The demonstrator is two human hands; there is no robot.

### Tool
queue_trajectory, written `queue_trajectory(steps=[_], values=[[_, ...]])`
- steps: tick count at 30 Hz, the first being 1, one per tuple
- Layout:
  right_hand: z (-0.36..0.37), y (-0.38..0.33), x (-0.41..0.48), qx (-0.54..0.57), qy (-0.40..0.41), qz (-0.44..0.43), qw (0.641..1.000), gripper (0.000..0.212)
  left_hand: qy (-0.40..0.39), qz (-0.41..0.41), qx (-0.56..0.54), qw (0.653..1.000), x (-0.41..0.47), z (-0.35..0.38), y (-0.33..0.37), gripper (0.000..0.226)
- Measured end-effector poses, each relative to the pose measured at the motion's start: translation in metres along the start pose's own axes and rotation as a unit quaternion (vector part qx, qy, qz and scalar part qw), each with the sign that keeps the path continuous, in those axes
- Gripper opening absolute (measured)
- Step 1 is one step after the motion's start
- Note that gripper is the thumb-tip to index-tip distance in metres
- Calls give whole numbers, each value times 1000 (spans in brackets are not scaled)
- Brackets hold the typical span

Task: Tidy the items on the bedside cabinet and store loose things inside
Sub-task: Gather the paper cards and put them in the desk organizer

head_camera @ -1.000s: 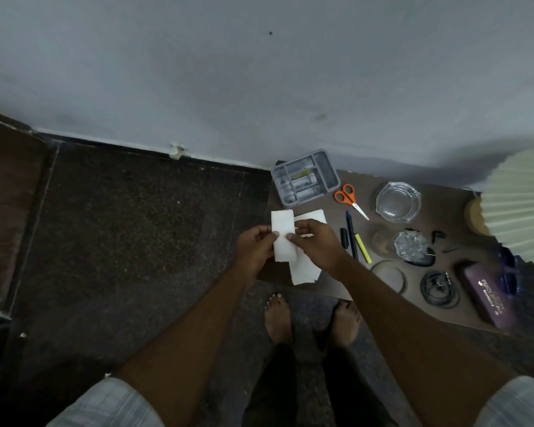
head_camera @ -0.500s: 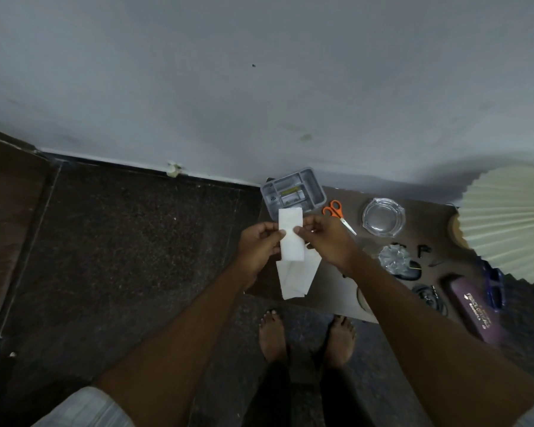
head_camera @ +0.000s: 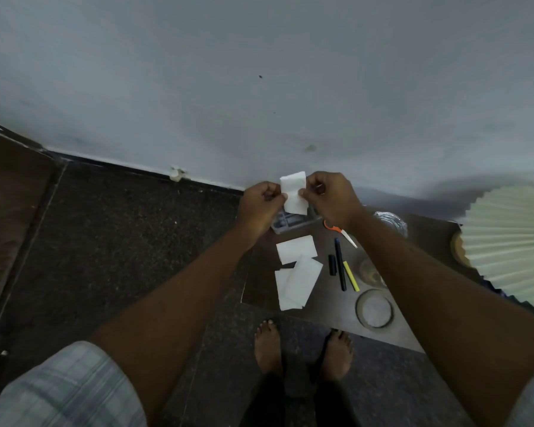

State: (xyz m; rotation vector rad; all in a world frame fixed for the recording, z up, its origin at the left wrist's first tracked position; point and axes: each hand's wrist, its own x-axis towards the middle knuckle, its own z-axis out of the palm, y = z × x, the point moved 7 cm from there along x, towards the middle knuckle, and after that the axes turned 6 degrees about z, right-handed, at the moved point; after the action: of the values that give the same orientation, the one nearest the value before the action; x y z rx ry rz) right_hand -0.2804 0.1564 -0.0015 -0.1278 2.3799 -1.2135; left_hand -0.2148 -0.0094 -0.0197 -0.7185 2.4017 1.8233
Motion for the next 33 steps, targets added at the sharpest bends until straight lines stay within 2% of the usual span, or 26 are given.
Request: queue_trajectory(steps=[5,13,21,25,33], values=[[-2,-15,19,-69,13,-32,997,9,30,15,7,999,14,-2,4,7],[6,-20,38,-102,8,-65,993,2,44,2,19,999,23,-3,-6,11],[17,-9,48,-119,-13,-61,991,14,41,-1,35,999,32,-2,-17,9],[27,0,54,-118,-22,-46,992,6,44,-3,39,998,36,-4,-22,9],[35,16,61,-112,-31,-27,993,7,49,-7,64,997,41,-2,-29,16]])
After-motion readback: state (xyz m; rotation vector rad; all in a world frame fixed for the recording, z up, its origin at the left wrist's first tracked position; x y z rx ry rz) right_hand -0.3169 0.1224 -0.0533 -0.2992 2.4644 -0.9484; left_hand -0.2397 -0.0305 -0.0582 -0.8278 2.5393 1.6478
